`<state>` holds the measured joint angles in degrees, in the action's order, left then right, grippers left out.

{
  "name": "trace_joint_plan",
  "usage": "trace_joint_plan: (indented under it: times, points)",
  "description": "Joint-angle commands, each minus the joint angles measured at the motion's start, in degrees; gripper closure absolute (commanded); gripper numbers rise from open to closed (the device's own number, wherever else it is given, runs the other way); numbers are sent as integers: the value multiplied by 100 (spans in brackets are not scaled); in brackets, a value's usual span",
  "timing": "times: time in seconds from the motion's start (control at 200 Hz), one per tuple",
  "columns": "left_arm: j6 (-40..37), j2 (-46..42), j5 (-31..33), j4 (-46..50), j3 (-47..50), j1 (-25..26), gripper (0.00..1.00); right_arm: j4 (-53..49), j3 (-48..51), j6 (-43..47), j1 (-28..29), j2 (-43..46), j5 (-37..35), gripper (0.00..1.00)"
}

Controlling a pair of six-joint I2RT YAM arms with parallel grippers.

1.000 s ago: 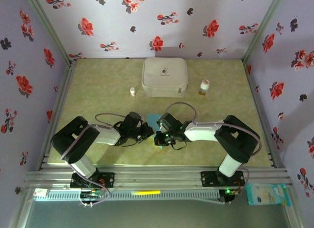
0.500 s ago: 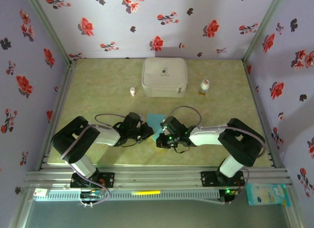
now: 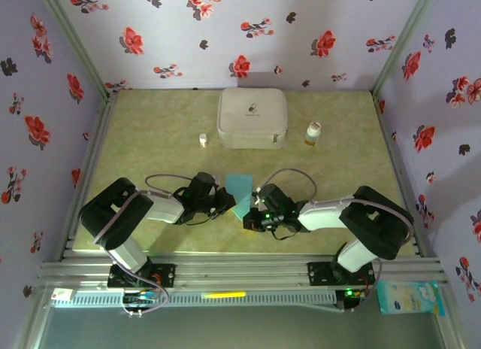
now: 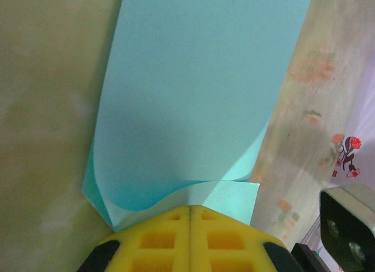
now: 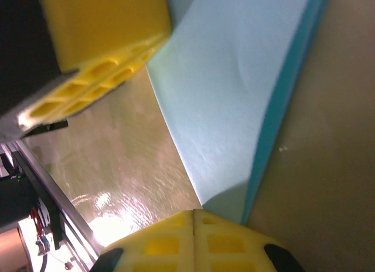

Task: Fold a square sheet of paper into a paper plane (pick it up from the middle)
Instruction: Third fold the triangle at the center of the table.

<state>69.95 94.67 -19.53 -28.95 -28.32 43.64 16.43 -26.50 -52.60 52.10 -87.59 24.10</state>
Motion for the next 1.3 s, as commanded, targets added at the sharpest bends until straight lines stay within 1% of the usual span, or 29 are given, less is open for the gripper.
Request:
trace_joint_plan:
  times: [0.0, 0.16, 0.265, 0.345, 0.47, 0.62, 0.86, 1.075, 1.295]
  points:
    - [-17, 192, 207, 305, 142, 26, 100, -518, 249, -148, -41, 187, 189, 95]
    - [-34, 151, 206, 319, 142, 25, 100, -647, 132, -315, -100, 806, 210, 94]
    - [-59, 91, 204, 355, 155, 22, 100, -1031, -162, -388, -165, 1228, 106, 94]
    - [-69, 72, 215, 362, 152, 23, 100, -1379, -465, -311, -180, 1314, -37, 94]
    - [-81, 87, 204, 359, 127, 22, 100, -1694, -901, -257, -252, 887, -188, 95]
    - [-87, 84, 207, 355, 116, 29, 100, -1368, -1225, -461, -253, 157, 69, 97]
    - [-96, 92, 202, 356, 116, 27, 100, -1192, -1467, -576, -261, -391, 46, 96]
    - [-90, 115, 192, 322, 81, 22, 100, -1101, -1326, -683, -321, -600, -70, 96]
    - [-192, -26, 104, 320, 27, -1, 100, -813, -695, -896, -365, -598, -79, 96]
